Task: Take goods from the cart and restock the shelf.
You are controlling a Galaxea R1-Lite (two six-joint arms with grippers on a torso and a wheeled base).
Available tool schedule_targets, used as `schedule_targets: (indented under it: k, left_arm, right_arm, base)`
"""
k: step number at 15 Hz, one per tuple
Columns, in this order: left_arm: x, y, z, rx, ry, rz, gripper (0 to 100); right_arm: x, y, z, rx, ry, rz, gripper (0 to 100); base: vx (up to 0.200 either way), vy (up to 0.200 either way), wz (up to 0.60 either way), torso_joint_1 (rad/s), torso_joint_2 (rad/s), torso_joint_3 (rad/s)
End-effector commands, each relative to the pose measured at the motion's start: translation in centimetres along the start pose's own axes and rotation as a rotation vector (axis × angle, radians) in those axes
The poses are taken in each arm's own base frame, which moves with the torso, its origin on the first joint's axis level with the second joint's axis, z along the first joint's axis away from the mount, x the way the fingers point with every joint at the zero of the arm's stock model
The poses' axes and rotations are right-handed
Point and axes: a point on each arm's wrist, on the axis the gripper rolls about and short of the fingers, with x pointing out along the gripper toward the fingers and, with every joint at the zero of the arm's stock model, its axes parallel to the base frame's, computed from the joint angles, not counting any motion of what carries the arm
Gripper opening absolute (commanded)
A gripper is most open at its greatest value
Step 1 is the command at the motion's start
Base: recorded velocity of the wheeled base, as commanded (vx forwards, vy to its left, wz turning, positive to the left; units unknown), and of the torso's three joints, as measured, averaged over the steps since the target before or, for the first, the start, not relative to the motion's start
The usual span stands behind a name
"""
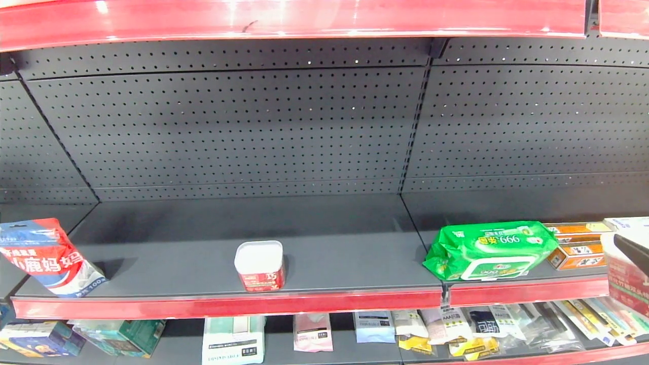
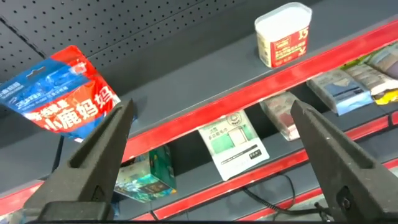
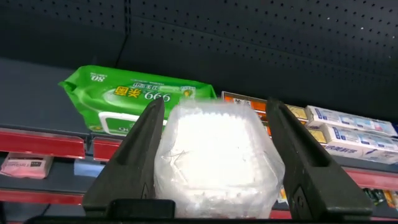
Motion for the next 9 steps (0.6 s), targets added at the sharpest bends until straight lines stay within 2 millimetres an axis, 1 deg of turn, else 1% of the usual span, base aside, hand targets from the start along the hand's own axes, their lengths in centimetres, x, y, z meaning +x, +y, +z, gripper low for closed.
schedule_targets:
  k: [1, 3, 4, 6, 7, 8, 9]
  left_arm:
    - [0.1, 0.2, 0.5, -0.01, -0.001, -0.005, 100]
    - [0.1, 0.4, 1.2, -0.063, -0.003, 0.013, 100]
    - [-0.1, 0.4, 1.1, -0.075, -0.003, 0.031, 100]
    - [-0.4, -0.1, -0.7, -0.111, -0.021, 0.031, 100]
    - [-0.8, -0.6, -2.1, -0.119, -0.052, 0.044, 100]
    - [-0.8, -0.9, -3.2, -0.121, -0.065, 0.047, 100]
    - [-0.7, -0.9, -3.4, -0.123, -0.068, 0.043, 100]
  right_arm:
    - [0.1, 0.0, 0.1, -0.001, -0.002, 0.007, 0]
    - [0.2, 0.3, 0.3, -0.006, -0.012, 0.034, 0]
    - [0.2, 0.3, 0.3, -0.006, -0.013, 0.039, 0]
    - [0.3, 0.4, 0.2, -0.001, -0.008, 0.042, 0]
    - [0.3, 0.3, 0.2, 0.002, -0.009, 0.042, 0]
    - [0.3, 0.3, 0.3, 0.003, -0.01, 0.04, 0]
    - [0.2, 0.3, 0.3, 0.003, -0.012, 0.041, 0]
  base:
    - [0.0, 0.0, 0.0, 0.0, 0.0, 0.0]
    - [0.0, 0.0, 0.0, 0.0, 0.0, 0.0]
    - [0.0, 0.0, 0.0, 0.0, 0.0, 0.0]
    - [0.0, 0.0, 0.0, 0.0, 0.0, 0.0]
    - [0.0, 0.0, 0.0, 0.0, 0.0, 0.0]
    - [0.0, 0.0, 0.0, 0.0, 0.0, 0.0]
    - [0.0, 0.0, 0.0, 0.0, 0.0, 0.0]
